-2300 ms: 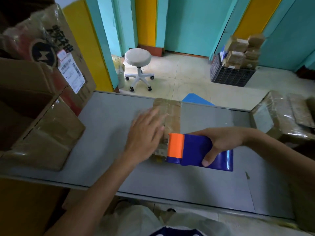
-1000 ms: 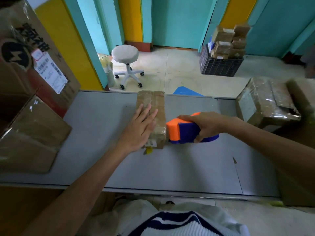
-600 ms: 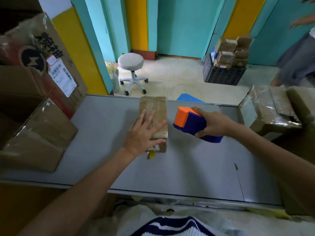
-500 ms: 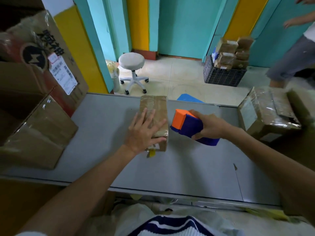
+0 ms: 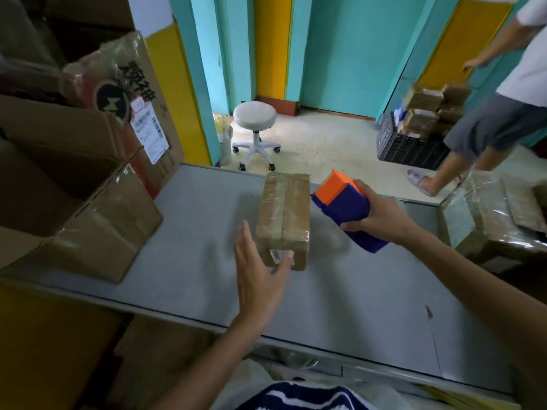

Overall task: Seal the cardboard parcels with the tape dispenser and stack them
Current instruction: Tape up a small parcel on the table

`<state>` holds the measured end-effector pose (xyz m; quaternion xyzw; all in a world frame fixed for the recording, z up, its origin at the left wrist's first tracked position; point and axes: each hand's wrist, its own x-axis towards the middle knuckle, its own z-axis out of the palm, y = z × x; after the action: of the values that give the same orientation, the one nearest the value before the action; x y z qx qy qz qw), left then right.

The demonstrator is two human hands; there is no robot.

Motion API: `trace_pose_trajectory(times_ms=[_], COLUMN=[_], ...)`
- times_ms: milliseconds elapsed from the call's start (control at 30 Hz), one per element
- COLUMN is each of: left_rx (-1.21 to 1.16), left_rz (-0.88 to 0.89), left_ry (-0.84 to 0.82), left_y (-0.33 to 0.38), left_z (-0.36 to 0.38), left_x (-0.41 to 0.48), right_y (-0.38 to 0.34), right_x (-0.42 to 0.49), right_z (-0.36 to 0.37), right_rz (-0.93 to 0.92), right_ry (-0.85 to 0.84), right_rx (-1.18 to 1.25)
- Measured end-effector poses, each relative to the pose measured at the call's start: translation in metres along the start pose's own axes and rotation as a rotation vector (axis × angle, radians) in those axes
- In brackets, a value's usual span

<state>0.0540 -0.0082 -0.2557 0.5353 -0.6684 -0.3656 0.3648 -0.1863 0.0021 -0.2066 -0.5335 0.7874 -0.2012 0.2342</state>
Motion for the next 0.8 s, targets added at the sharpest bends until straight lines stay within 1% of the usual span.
trace_pose_trajectory(times_ms=[67,167,300,367,433,500,600,633,667,700,733,767,800], left_rx=[0.043,0.155,0.126,0.121,0.192,0.264,0.286,0.367,0.506,0.659,0.775,0.831,0.829], left_rz=[-0.012,-0.104,-0.160,-0.147,-0.082,0.017,0.201,0.261,0.314,0.358,0.394,0.419,0.420], left_ry=[-0.012,-0.010,0.082,0.071,-0.008,-0.159,-0.527,-0.652,-0.741,-0.777,-0.756,-0.697,-0.613], left_y=[0.000,0.002,0.008,0.005,0.000,-0.006,-0.013,-0.014,-0.015,-0.014,-0.011,-0.006,0.000], left_z=[0.019,0.041,0.052,0.048,0.040,0.023,-0.011,-0.021,-0.030,-0.037,-0.041,-0.042,-0.041], left_x=[0.000,0.013,0.028,0.034,0.039,0.048,0.073,0.084,0.095,0.106,0.114,0.118,0.116], right_y=[-0.005,-0.010,-0.011,-0.005,0.001,0.008,0.013,0.014,0.015,0.016,0.016,0.016,0.015], right_x=[0.006,0.008,0.004,0.002,-0.002,-0.007,-0.012,-0.013,-0.012,-0.012,-0.012,-0.012,-0.013], right_z=[0.001,0.005,0.014,0.015,0.011,0.002,-0.018,-0.025,-0.030,-0.034,-0.037,-0.037,-0.037], right_rz=[0.006,0.000,-0.008,-0.020,-0.009,-0.005,-0.041,-0.050,-0.058,-0.064,-0.067,-0.074,-0.074], right_ry=[0.061,0.069,0.053,0.062,0.087,0.131,0.182,0.177,0.170,0.164,0.157,0.145,0.125], right_rx=[-0.001,-0.032,0.019,0.030,0.022,0.030,0.062,0.069,0.068,0.059,0.051,0.046,0.042])
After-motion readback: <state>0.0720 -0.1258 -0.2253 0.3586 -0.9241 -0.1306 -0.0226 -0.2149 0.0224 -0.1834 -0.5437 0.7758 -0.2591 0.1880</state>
